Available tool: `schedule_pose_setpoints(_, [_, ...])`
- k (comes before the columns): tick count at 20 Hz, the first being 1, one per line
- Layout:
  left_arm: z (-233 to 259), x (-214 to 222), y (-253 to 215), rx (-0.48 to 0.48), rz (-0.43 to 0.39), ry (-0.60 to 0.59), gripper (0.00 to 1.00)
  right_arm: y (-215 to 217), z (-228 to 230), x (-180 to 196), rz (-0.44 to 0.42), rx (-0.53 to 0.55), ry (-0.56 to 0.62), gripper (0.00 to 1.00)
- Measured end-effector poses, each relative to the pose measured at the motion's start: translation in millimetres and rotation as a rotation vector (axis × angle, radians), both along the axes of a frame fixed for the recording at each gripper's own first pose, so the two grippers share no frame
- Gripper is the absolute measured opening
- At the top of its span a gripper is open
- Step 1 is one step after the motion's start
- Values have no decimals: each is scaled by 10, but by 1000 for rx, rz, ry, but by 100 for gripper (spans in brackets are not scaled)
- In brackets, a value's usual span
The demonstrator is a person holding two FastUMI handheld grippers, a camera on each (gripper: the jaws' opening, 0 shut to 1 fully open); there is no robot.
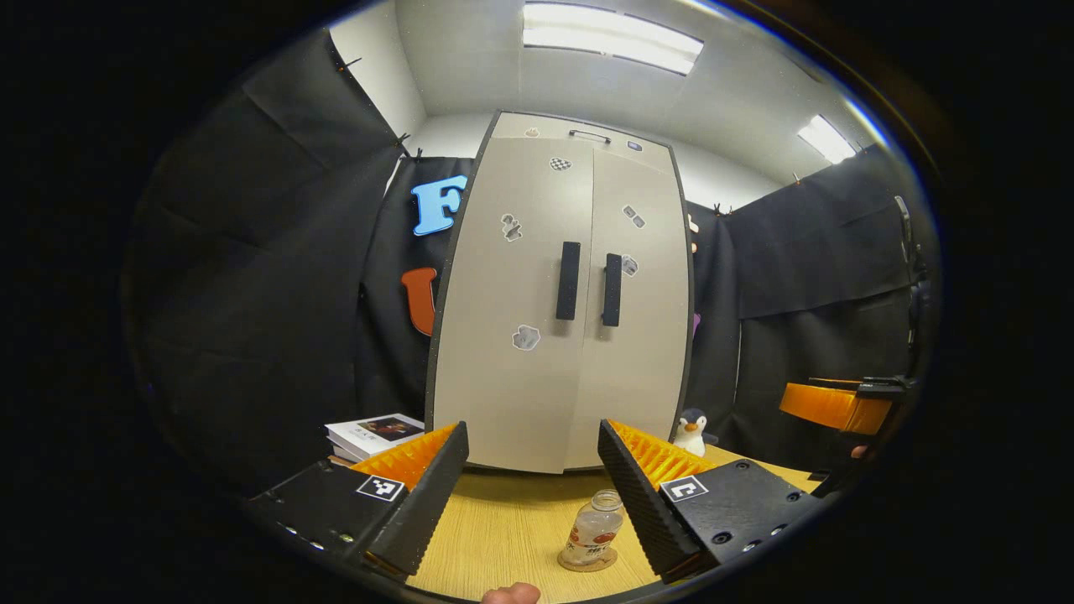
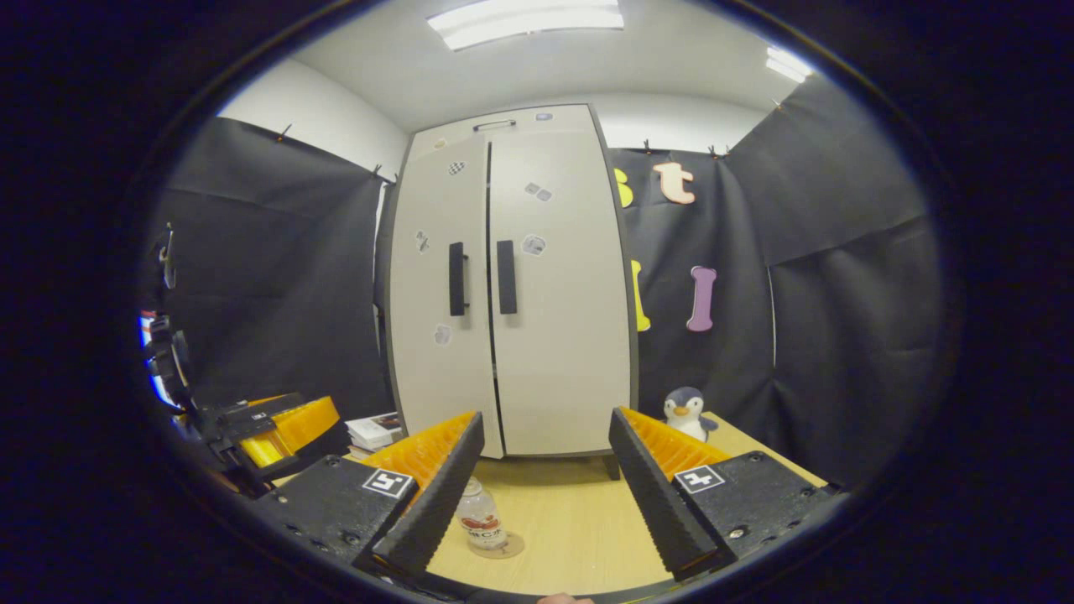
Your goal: Grasp the bottle in the cabinet with the left hand and place it on the coaster, then close the right door with the right hand and the left door with the left hand.
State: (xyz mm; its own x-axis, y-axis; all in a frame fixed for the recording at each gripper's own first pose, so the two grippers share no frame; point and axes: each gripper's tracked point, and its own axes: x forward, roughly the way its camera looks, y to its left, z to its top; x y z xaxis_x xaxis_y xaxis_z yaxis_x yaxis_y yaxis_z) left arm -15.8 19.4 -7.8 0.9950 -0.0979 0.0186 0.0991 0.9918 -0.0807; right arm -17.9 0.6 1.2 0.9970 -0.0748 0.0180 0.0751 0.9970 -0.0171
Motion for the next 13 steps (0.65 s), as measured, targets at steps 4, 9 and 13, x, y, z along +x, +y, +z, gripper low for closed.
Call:
schedule_pose_setpoints(4, [30,-10,22,-1,1,0,99,-38,21,0,-8,2,-4,98])
schedule_pose_setpoints(9, [38,20,19,2,-1,-3,99,-85,8,16,-15,4,-4,99])
schedule_pose_setpoints(13, [28,37,17,3,-4,-2,95,-95,1,31,-18,7,-3,98])
